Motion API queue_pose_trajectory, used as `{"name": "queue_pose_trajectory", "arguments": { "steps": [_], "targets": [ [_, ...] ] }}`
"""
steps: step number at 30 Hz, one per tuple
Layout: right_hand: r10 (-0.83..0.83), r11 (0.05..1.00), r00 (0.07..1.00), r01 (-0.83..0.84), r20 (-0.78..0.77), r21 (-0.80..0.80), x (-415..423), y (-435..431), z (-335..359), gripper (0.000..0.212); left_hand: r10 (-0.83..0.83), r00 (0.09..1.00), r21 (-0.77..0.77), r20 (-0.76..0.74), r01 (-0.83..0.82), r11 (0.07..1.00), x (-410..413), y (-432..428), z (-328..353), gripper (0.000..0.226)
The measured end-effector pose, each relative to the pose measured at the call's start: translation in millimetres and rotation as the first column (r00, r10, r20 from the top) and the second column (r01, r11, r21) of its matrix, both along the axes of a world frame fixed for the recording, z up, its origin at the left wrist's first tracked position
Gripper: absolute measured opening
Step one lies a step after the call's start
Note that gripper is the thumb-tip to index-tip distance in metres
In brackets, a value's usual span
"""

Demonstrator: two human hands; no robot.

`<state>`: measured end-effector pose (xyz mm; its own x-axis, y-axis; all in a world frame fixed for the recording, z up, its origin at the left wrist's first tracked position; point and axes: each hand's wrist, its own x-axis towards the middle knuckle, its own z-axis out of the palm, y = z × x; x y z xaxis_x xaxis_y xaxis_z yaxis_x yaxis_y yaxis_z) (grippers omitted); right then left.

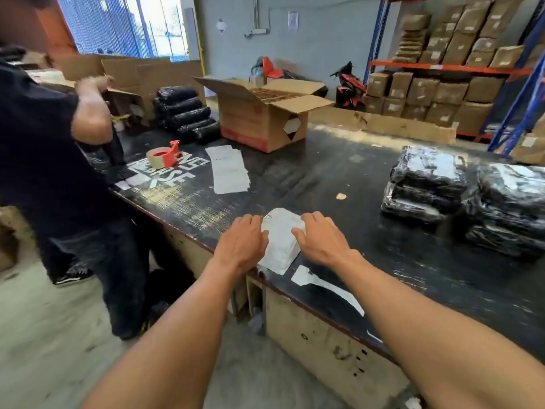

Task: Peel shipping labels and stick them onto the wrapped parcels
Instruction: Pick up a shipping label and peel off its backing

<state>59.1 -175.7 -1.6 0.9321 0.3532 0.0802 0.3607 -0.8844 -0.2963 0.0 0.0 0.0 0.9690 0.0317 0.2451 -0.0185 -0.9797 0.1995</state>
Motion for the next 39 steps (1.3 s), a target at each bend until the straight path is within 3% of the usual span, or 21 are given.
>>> {"name": "queue_pose_trajectory", "arguments": {
  "steps": [5,13,26,33,37,39],
  "targets": [
    [-0.086,0.996,0.993,0.087,-0.078,0.008,30,19,-8,0.047,-0.061,0.996,-0.104,-0.069,0.054,0.993,49,26,-15,0.033],
    [-0.122,0.991,0.978,0.109,-0.168,-0.083,50,22,-30,0.043,-0.142,0.96,-0.118,-0.241,0.117,0.986,92,38,-37,0.034],
    [-0.168,0.979,0.984,0.174,-0.063,0.105,56,27,-35,0.029,-0.088,0.961,-0.092,-0.263,0.066,0.994,102,30,-21,0.036],
    [-0.183,0.949,0.979,0.199,-0.086,0.246,54,29,-35,0.02,-0.041,0.961,-0.084,-0.273,0.019,0.996,98,23,-1,0.056],
    [-0.202,0.917,0.971,0.232,-0.126,0.324,53,26,-22,0.021,-0.04,0.978,-0.286,-0.207,-0.022,0.958,104,26,1,0.04],
    [-0.211,0.877,0.962,0.266,-0.176,0.401,53,21,-12,0.019,-0.027,0.988,-0.488,-0.152,-0.051,0.872,110,27,5,0.024]
  ]
}}
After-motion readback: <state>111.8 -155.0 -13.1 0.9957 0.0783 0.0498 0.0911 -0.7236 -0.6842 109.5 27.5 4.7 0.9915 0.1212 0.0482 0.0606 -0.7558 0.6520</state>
